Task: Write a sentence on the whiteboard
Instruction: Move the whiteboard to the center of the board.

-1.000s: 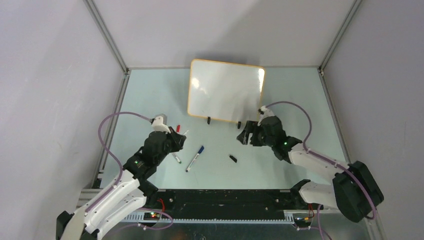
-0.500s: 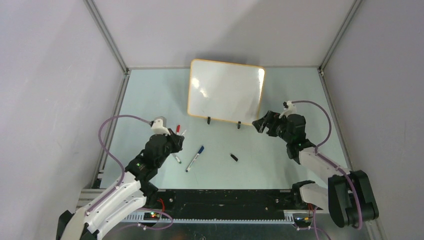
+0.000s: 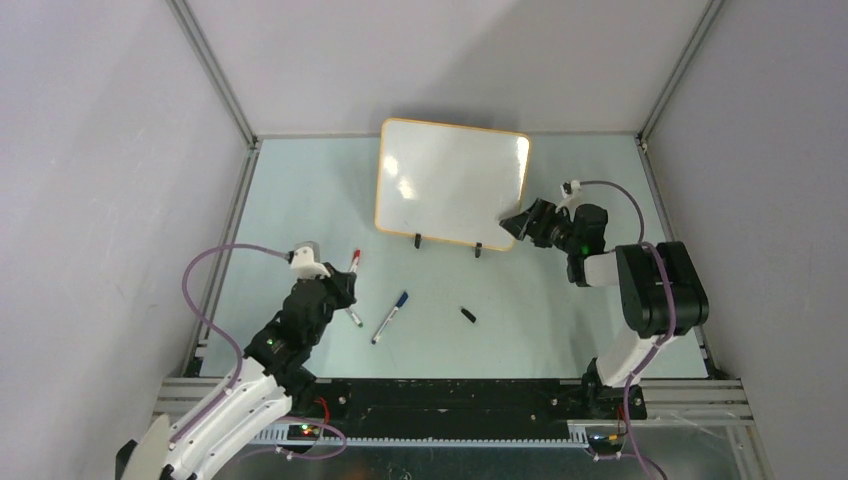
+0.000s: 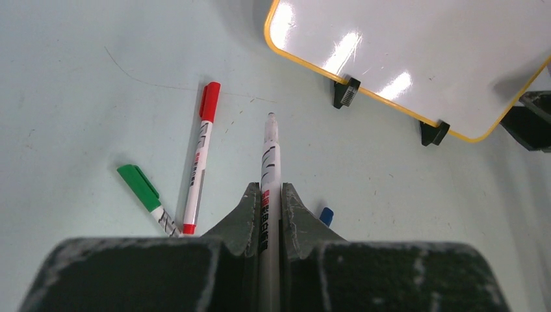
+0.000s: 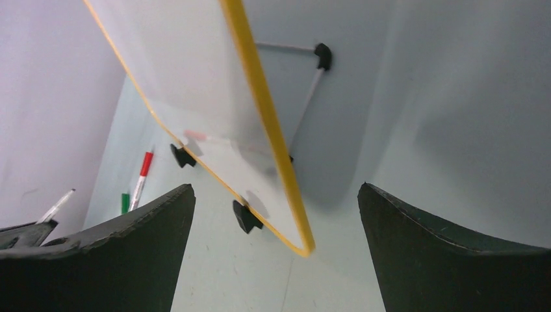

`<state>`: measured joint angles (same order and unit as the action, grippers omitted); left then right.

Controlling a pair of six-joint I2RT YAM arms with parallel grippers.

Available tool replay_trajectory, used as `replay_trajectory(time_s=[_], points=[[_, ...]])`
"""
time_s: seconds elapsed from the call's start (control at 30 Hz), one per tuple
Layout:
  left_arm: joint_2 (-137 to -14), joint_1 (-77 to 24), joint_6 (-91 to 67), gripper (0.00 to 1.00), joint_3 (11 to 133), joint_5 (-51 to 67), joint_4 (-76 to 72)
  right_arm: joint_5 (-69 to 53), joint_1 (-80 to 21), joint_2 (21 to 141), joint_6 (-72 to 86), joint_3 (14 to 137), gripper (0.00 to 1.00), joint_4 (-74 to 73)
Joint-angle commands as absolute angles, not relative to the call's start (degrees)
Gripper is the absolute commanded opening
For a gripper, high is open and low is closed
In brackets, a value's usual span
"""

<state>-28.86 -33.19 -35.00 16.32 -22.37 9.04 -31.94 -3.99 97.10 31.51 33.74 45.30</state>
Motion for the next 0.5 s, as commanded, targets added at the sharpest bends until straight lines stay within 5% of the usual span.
replay_trajectory(time_s=[0.0,0.23,0.47], points=[[-25.67,-32.86,-32.23,0.00,14.42,-22.67,5.21,-39.21,-3.97,101.02,33.78,37.74,0.99,56.37],[-22.29,-32.87,-31.23,0.00,12.90,-21.66,4.26,-43.61,-2.83,107.18,38.21,43.75,0.97,60.12],[-25.12,-32.83,-31.14,0.00,13.87,-20.70,3.32,-46.77,-2.68,108.82,40.98,44.67,0.52,61.51]])
